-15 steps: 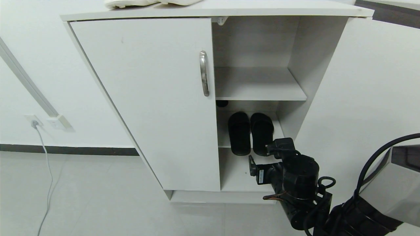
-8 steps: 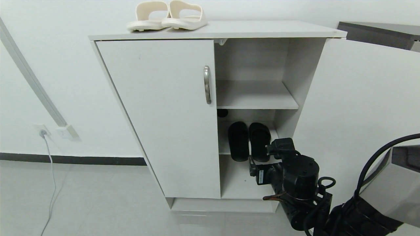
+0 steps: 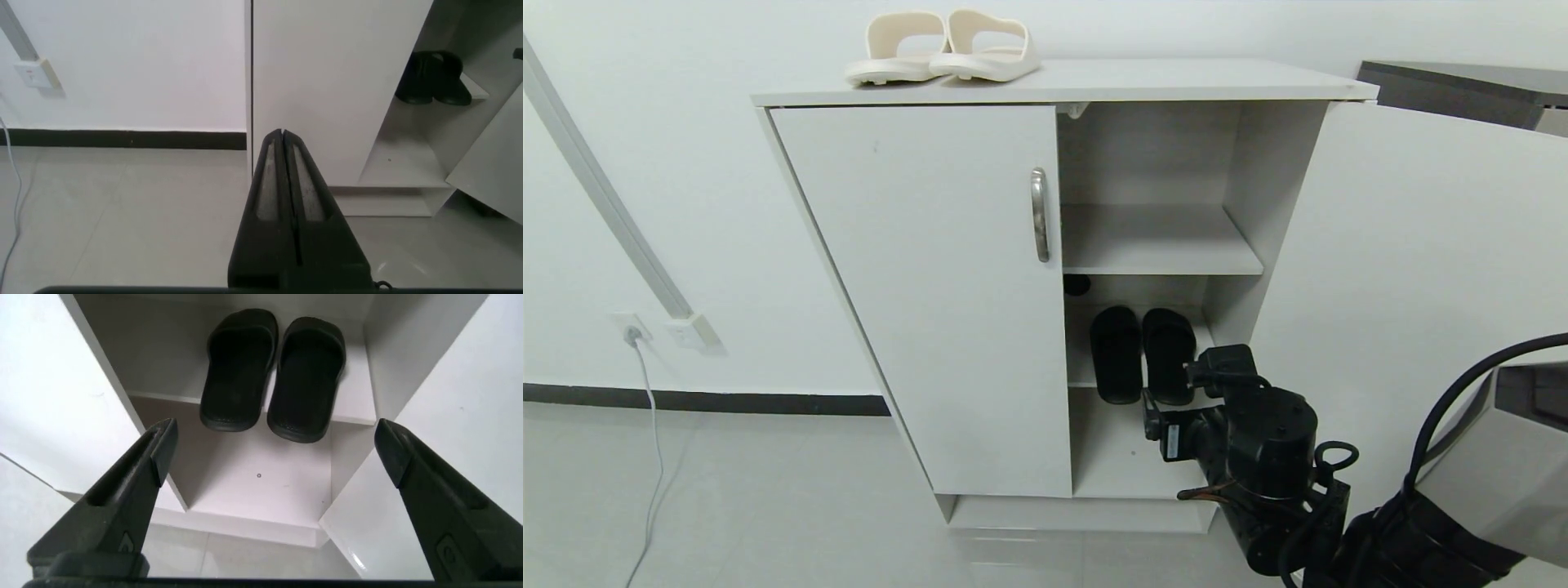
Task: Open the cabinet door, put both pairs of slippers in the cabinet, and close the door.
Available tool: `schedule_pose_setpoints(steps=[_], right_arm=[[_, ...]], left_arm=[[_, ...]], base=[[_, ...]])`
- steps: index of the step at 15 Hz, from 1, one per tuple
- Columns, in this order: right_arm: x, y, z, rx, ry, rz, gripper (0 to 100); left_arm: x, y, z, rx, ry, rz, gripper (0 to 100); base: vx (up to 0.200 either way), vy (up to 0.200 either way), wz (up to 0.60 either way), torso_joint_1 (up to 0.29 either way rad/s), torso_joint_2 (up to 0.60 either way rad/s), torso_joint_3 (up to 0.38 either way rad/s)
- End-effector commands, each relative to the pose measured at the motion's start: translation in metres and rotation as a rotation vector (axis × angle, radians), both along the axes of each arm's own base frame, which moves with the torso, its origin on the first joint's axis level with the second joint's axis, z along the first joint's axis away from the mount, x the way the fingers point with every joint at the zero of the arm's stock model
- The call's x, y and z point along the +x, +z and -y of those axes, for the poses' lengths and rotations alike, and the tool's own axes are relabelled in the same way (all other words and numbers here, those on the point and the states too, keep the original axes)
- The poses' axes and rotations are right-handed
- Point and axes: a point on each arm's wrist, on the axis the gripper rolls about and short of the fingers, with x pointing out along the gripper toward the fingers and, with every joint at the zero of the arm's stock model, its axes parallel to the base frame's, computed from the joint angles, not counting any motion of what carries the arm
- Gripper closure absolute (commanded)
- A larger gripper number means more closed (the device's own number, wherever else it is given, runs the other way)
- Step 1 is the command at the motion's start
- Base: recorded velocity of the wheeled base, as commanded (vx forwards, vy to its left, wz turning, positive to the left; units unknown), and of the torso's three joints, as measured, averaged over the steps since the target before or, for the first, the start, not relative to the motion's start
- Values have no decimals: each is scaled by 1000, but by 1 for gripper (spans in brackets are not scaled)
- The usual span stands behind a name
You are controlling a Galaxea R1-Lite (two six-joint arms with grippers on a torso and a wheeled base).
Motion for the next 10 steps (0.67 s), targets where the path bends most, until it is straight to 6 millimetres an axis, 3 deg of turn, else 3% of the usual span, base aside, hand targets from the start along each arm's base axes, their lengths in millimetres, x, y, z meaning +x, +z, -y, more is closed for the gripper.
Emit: schedule_pose_setpoints(steps=[1, 2, 10], right_arm=[[0, -3, 0, -6, 1, -4, 0], [-1, -3, 0, -7, 1, -5, 0], [-2, -2, 0, -6, 5, 1, 0]], left_arm=[[0, 0, 0, 0, 1, -1, 100], [0, 0, 0, 0, 1, -1, 100], [0, 0, 0, -1, 1, -1, 100]], base=[[0, 0, 0, 0, 0, 0], [0, 0, 0, 0, 0, 0], [0, 200, 0, 5, 2, 5]])
